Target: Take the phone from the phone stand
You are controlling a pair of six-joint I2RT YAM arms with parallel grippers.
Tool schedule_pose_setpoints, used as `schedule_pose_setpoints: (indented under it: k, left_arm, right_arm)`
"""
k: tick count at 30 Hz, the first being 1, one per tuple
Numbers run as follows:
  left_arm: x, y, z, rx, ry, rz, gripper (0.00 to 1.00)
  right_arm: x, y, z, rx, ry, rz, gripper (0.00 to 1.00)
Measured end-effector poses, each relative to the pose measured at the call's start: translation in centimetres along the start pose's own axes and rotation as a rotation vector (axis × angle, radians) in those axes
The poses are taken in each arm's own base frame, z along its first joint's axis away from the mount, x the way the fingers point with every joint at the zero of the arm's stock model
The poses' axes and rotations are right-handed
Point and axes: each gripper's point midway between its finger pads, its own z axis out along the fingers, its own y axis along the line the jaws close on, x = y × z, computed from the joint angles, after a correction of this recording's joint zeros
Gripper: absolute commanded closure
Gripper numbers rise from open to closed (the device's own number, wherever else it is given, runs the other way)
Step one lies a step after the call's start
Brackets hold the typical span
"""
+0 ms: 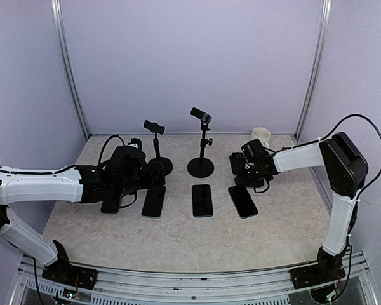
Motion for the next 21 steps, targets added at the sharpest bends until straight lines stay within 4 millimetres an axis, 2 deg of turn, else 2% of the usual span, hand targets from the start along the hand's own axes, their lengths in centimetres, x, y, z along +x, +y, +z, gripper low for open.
schedule_pose_setpoints:
  k: [2,8,13,18,21]
  left_arm:
    - [0.0,0.0,0.0,0.000,0.000,0.000,0.01]
    - [0.0,0.0,0.0,0.000,0.001,0.001,0.01]
    - [0.0,-0.1,-0.1,0.007,0.003,-0.001,0.01]
    - [0.0,-0.2,-0.1,0.014,0.007,0.000,0.01]
    - [0.1,-0.3,-0.1,0.016,0.009,0.000,0.01]
  right_arm:
    - [-0.4,-0.1,0.2,0.004,0.000,-0.003,0.42]
    - [-0.8,0.1,0.1,-0.020,0.008,-0.022,0.15]
    - [0.9,-0.1,-1.5,-0.032,0.041,-0.049,0.01]
    - [2.2,0.4,-3.9,-0.051,0.052,-0.082,0.00]
    - [3.6,1.0,-4.3,-0.055,0.073,-0.116,0.00]
